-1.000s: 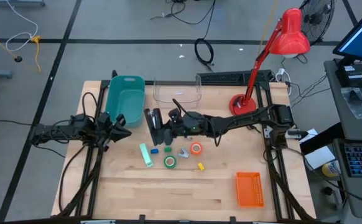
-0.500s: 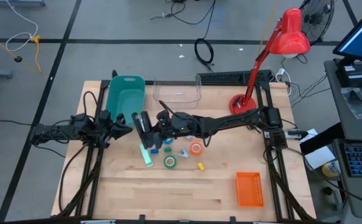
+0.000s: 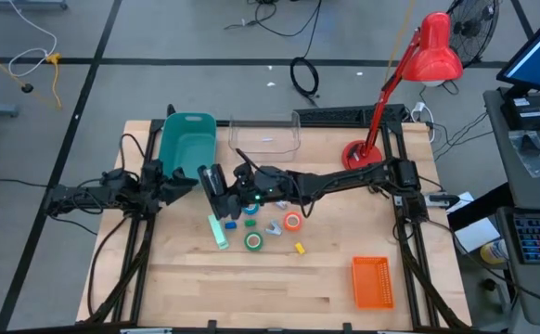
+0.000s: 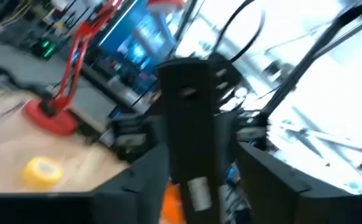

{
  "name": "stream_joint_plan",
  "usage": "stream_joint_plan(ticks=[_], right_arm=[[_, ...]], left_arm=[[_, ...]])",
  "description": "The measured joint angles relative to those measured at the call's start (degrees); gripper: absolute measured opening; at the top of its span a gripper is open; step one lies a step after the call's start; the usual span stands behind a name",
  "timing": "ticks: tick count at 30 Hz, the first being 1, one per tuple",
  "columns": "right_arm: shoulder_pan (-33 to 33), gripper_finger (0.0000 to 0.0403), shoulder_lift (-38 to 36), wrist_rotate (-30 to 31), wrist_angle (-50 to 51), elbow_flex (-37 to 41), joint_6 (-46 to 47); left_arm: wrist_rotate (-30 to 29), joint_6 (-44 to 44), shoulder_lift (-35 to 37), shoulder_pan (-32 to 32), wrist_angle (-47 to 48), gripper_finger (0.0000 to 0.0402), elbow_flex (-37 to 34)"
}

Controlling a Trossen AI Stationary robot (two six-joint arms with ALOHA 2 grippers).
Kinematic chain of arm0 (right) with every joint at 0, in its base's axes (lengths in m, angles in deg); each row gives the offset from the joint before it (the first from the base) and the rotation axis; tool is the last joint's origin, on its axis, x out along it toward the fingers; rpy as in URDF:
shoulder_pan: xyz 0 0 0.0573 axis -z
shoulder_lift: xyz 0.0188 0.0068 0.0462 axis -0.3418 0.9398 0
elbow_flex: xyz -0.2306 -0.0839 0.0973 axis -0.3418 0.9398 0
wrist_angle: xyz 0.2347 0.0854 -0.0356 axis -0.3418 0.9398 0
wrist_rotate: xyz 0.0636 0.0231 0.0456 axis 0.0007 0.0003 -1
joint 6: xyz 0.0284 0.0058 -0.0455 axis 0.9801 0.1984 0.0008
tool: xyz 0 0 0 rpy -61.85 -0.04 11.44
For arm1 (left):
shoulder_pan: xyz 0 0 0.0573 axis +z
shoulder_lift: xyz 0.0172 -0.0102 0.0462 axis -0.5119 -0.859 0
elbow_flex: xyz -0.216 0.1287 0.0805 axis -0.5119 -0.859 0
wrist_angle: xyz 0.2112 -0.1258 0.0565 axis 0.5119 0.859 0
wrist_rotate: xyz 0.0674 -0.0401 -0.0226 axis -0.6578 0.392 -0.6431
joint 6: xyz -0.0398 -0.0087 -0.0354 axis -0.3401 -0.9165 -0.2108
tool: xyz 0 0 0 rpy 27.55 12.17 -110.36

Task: Pick and place Stapler, Stapler remover, tape
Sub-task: Put the black stapler into the green bin

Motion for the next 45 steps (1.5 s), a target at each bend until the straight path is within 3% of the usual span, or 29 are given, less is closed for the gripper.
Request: stream_joint_plan(ticks=[7,15,27,45], right_arm=[[1.3,0.0148,0.0,0.3,-3.1,0.0,3.5],[1.2,0.0148,0.0,0.2,-6.4,0.0,5.6],[1.2,0.0148,0.7,0.4,-7.9,0.0,7.4],[0.9,0.0148,1.8,0.1,-9.5,0.0,9.9]], left_arm=[[-0.3,0.1,0.0,0.0,-3.4,0.0296,0.0],[-4.0,0.2,-3.5,0.0,-5.2,0.0342,0.0],[-5.7,-0.9,-14.1,0.0,-17.8,0.0347,0.0],[-9.5,-3.2,-25.7,0.0,-24.7,0.0347,0.1]])
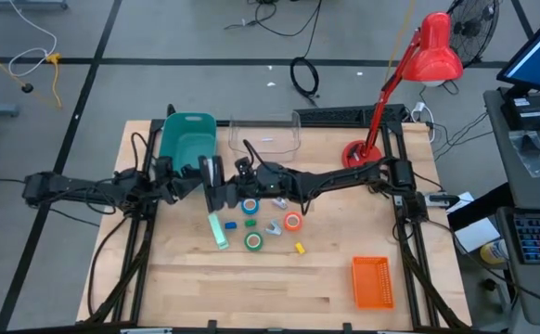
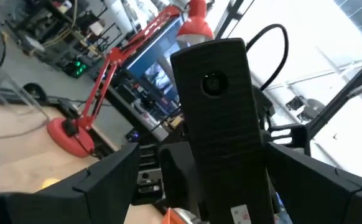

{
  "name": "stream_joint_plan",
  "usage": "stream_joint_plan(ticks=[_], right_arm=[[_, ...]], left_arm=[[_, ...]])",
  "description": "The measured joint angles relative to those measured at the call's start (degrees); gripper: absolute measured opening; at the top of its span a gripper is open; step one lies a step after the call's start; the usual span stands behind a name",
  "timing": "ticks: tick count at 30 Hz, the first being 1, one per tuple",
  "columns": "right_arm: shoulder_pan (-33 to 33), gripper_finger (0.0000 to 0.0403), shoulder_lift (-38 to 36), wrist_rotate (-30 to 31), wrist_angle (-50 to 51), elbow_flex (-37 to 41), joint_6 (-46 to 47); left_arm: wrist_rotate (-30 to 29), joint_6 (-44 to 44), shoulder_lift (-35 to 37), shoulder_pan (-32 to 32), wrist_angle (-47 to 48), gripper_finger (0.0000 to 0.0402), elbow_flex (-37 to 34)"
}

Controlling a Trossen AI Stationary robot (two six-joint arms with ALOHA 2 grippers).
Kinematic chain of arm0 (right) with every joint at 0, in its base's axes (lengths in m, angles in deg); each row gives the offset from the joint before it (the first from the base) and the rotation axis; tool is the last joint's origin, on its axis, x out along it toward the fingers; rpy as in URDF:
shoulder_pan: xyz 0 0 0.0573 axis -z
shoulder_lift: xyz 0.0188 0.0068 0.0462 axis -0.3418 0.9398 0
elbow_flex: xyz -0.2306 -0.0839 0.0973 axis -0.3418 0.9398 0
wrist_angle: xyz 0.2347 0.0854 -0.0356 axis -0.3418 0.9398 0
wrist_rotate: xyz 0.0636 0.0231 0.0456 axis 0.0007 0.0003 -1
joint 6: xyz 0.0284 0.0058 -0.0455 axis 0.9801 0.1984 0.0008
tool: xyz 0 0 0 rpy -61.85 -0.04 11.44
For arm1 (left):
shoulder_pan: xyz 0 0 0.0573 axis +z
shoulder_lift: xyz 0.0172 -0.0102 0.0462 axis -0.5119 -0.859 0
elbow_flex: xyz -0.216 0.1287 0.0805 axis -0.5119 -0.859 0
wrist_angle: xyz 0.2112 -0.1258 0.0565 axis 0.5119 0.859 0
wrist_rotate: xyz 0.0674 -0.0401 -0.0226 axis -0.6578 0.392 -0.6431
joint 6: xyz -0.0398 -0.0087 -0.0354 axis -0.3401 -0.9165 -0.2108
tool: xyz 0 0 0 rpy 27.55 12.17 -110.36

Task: Pick and place Stapler, Stapler remover, tape
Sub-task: Put the black stapler into the green bin

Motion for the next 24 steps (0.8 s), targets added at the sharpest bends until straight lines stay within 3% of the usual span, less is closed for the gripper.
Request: stream_joint_plan(ticks=[6,16,24], right_arm=[[0.0,0.0148,0.0,0.1,0.1,0.0,0.1],[-0.1,0.0148,0.0,0.1,0.7,0.0,-0.9],[-1.1,0.0148,0.0,0.2,1.2,0.0,-1.7]], left_arm=[[-0.7,1.2,-3.4,0.0,-4.9,0.0347,1.5],[2.1,6.4,-14.6,0.0,-0.7,0.0347,10.6],[4.0,6.1,-17.0,0.0,1.3,0.0326,13.4]])
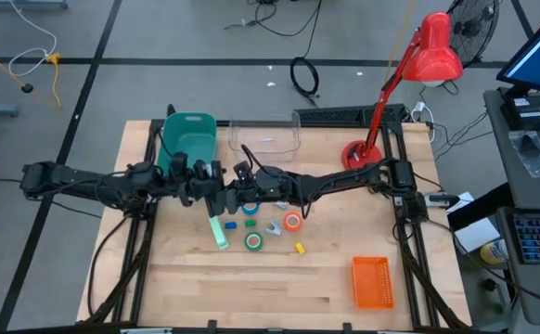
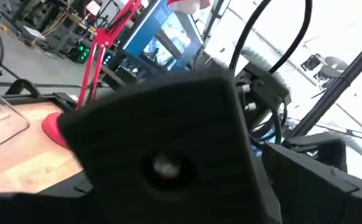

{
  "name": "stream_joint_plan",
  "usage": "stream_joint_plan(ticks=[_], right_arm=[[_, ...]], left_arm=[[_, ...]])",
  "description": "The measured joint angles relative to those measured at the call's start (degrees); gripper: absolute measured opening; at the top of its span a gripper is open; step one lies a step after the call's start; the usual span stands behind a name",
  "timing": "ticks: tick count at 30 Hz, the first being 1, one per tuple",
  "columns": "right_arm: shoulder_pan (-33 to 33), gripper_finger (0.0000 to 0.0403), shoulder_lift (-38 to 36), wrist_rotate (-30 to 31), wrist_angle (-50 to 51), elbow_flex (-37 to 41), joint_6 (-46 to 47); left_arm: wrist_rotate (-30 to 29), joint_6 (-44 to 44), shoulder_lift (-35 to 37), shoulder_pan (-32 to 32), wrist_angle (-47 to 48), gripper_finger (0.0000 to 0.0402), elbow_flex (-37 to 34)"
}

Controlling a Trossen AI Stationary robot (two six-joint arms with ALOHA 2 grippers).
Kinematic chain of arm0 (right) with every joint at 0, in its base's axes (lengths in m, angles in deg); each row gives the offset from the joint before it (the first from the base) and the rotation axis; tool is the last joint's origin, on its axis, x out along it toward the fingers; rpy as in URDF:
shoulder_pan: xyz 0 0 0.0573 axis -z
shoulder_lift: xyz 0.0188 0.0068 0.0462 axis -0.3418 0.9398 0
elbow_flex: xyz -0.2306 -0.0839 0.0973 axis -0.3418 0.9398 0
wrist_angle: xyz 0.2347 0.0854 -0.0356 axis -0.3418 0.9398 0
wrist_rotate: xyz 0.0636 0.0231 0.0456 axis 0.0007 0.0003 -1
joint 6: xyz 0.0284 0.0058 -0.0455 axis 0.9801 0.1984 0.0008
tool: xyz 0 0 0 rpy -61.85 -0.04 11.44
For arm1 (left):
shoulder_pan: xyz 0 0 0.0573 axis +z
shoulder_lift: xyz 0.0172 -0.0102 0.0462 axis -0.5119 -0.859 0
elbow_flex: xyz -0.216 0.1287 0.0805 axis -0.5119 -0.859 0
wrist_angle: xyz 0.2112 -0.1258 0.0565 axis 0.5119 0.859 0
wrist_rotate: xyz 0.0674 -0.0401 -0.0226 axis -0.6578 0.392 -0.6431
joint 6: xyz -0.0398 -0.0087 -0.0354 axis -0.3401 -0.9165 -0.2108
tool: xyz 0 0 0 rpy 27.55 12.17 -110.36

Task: Pick and place Stapler, Stapler remover, tape
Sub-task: Put the black stapler into the green bin

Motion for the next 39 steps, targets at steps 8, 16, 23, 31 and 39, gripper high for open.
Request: stream_joint_plan(ticks=[8,16,23,31,39], right_arm=[[-0.4,0.0148,0.0,-0.1,0.6,0.0,-1.8],[-0.4,0.0158,0.0,0.2,0.8,0.0,-1.5],[-0.4,0.0194,0.0,0.0,1.8,0.0,-0.9],[0.4,0.0177,-0.3,-4.6,3.1,0.0,-5.0],[1.6,0.0167,-0.3,-7.1,6.3,0.0,-6.5]], left_arm=[[1.9,-2.6,0.0,0.0,-0.3,0.0158,0.0],[3.3,-2.9,0.0,0.0,-0.2,0.0135,0.0],[2.1,-2.8,0.0,0.0,-0.1,0.0135,0.0],[2.1,-2.9,0.2,0.0,-0.2,0.0135,0.0],[1.8,-2.6,6.7,2.5,9.3,0.0135,0.0]])
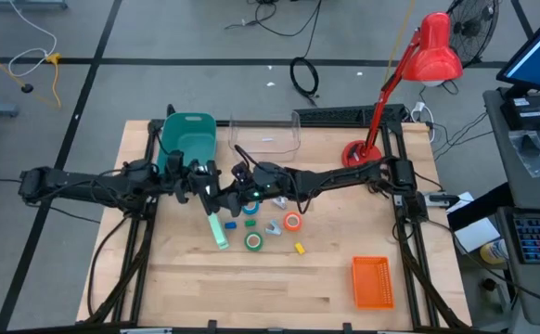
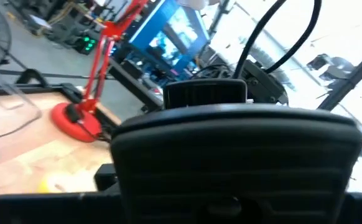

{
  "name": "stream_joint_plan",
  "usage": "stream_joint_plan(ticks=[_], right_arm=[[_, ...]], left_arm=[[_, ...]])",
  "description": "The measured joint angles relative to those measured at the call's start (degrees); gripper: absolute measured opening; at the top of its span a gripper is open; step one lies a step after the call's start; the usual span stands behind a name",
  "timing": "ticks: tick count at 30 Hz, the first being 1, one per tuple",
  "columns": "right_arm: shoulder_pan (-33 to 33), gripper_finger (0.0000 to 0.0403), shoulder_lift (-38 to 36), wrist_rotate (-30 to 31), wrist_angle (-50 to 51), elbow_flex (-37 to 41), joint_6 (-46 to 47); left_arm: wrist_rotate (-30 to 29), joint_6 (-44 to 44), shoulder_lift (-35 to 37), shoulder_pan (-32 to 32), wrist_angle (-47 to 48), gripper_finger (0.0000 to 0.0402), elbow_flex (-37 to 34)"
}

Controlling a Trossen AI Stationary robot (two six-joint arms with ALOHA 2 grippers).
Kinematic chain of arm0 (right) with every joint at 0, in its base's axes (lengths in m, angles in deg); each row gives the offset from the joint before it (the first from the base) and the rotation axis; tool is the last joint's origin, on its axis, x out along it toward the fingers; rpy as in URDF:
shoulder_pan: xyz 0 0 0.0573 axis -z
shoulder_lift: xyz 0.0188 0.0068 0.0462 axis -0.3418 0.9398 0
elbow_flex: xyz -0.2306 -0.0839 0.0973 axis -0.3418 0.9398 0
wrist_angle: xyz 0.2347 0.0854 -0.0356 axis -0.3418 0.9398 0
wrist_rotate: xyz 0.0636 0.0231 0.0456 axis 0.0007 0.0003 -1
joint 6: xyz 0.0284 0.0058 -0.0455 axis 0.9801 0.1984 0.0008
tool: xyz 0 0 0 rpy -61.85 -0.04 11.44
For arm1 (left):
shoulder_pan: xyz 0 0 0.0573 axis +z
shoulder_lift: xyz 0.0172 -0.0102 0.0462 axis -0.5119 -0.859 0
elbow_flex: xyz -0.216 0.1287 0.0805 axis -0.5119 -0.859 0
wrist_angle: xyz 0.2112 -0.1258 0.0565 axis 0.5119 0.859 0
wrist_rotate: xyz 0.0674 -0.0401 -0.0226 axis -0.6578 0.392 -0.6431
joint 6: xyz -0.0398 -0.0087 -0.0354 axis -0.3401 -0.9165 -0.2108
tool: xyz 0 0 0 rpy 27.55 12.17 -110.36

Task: Pick and place Stapler, Stapler remover, tape
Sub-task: Put the black stapler into the green bin

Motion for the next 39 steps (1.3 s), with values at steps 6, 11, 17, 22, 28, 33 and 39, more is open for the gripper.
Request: stream_joint_plan(ticks=[6,11,17,22,28,33,39], right_arm=[[1.2,0.0166,0.0,-0.3,0.0,0.0,-0.2],[2.2,0.0166,-0.2,-0.6,-0.2,0.0,-0.4],[3.8,0.0166,-2.2,-2.0,5.8,0.0,-2.5],[4.8,0.0166,-6.0,-1.7,17.5,0.0,-7.3],[5.1,0.0166,-10.8,-0.8,31.6,0.0,-14.9],[5.1,0.0166,-14.5,6.0,42.9,0.5,-22.8],[5.9,0.0166,-20.9,9.0,44.7,9.0,-26.6]], left_arm=[[0.0,-0.3,7.2,2.2,9.8,0.0135,0.0],[-2.0,-0.2,12.4,3.9,19.6,0.0135,0.0],[-7.8,-0.1,17.3,7.2,28.9,0.0135,0.0],[-12.3,0.2,18.1,12.1,29.3,0.0135,0.0],[-15.2,0.8,15.1,21.0,30.3,0.0135,0.0],[-13.3,-3.0,9.2,29.4,29.3,0.0135,0.0],[-5.0,-7.4,-1.1,38.1,21.2,0.0135,0.0]])
